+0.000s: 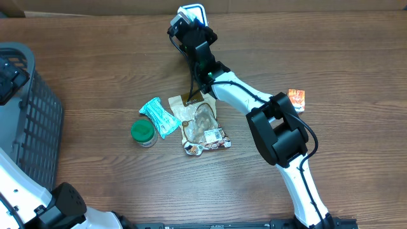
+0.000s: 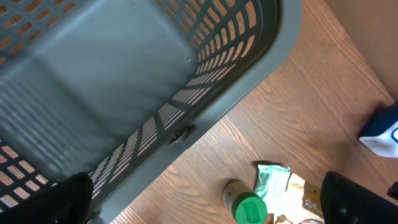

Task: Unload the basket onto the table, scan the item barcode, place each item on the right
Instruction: 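Hold the tissue pack in front of the white scanner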

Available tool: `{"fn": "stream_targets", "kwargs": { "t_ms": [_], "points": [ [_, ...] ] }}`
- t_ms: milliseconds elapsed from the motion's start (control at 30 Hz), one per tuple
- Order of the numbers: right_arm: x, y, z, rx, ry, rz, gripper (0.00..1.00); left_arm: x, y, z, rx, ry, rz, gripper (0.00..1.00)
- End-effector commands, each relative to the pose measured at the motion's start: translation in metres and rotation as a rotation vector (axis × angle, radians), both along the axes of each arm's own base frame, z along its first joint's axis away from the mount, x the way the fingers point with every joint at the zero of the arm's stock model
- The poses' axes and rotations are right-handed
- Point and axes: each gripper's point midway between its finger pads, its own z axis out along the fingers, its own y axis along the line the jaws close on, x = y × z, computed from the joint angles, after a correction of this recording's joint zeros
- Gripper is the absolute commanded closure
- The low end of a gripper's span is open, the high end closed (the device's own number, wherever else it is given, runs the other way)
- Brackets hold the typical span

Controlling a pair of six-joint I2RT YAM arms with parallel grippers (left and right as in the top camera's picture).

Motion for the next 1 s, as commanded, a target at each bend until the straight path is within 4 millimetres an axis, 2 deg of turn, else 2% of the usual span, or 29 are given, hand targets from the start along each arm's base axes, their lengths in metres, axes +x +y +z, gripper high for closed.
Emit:
{"fn": "stream_targets", "kwargs": {
  "t_ms": [0,500,633,800,967],
  "points": [
    [0.004,-0.005,0.009,-0.002,-0.021,-0.02,0.96,0.001,-0.003,0.0,0.001,0.0,-0.023,0.0],
    [0.003,-0.004,0.005,-0.003,-0.004,-0.009,0.96,0.001,-0.003,0.0,0.001,0.0,-0.023,0.0],
    [0.001,-0.003,0.003,0.048,0.017,-0.021,0.96,0.001,-0.003,0.0,0.001,0.0,-0.023,0.0],
    [-0.002,-0.004,0.015,0.136,0.026,-0.035,0.96,0.001,-0.003,0.0,0.001,0.0,-0.023,0.0],
    [-0.013,-0.004,0.033,0.225,0.088,-0.033,0.96,0.001,-0.003,0.0,0.001,0.0,-0.023,0.01]
  ]
}}
